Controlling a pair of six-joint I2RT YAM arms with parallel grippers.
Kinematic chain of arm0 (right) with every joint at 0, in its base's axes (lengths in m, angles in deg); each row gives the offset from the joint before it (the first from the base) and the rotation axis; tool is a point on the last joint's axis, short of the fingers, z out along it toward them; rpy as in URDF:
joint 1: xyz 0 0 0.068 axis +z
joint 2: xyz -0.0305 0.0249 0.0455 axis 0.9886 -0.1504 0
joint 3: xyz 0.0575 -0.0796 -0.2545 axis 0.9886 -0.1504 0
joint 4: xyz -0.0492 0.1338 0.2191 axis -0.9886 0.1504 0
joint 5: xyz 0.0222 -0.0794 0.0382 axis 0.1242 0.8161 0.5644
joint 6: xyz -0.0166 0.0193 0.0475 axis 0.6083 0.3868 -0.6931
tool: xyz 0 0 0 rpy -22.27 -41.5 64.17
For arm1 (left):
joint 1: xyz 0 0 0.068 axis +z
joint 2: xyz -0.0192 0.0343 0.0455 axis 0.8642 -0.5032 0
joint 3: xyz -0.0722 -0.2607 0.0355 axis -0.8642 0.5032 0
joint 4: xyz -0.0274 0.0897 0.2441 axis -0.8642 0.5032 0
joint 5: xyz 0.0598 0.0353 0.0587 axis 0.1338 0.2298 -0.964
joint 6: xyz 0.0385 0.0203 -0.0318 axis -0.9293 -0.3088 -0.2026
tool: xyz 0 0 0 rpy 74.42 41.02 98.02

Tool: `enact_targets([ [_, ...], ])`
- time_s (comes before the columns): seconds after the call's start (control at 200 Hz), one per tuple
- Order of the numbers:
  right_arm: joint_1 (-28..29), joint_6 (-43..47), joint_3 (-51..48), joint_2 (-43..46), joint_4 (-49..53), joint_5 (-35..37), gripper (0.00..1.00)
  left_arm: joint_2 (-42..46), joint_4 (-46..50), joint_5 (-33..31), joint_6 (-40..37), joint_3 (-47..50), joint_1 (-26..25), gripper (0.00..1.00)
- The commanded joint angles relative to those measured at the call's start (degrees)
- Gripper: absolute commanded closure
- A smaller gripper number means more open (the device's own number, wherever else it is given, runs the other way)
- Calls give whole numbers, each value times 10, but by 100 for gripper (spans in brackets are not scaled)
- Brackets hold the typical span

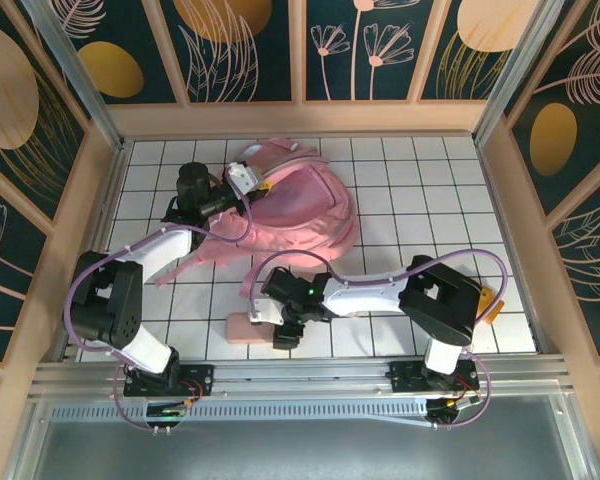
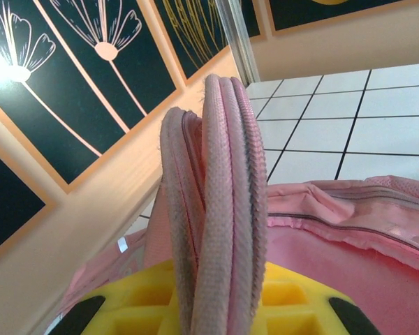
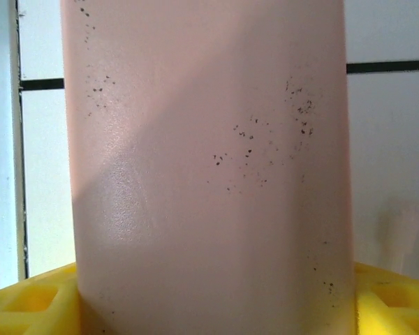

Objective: Pack books, pencil case, and school supplies into a backpack

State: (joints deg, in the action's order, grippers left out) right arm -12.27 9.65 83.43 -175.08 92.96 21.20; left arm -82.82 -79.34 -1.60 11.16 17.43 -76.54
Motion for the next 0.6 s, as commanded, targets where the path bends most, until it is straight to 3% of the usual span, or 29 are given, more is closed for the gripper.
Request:
enact_targets([
  [0.0,0,-56,-19,57,8,-8,43,36,-55,47,-15,-4,3,100],
  [0.215,-20,-172,-67,190,27,10,44,29,-52,50,-15,-15,4,100],
  [0.375,-154,-289,-74,278,24,22,51,28,-47,59,-14,-11,4,100],
  [0.5,-239,-363,-28,265,24,4,53,35,-135,61,20,23,4,100],
  [0.596,-280,-396,43,200,46,-13,53,39,-183,67,36,33,5,100],
])
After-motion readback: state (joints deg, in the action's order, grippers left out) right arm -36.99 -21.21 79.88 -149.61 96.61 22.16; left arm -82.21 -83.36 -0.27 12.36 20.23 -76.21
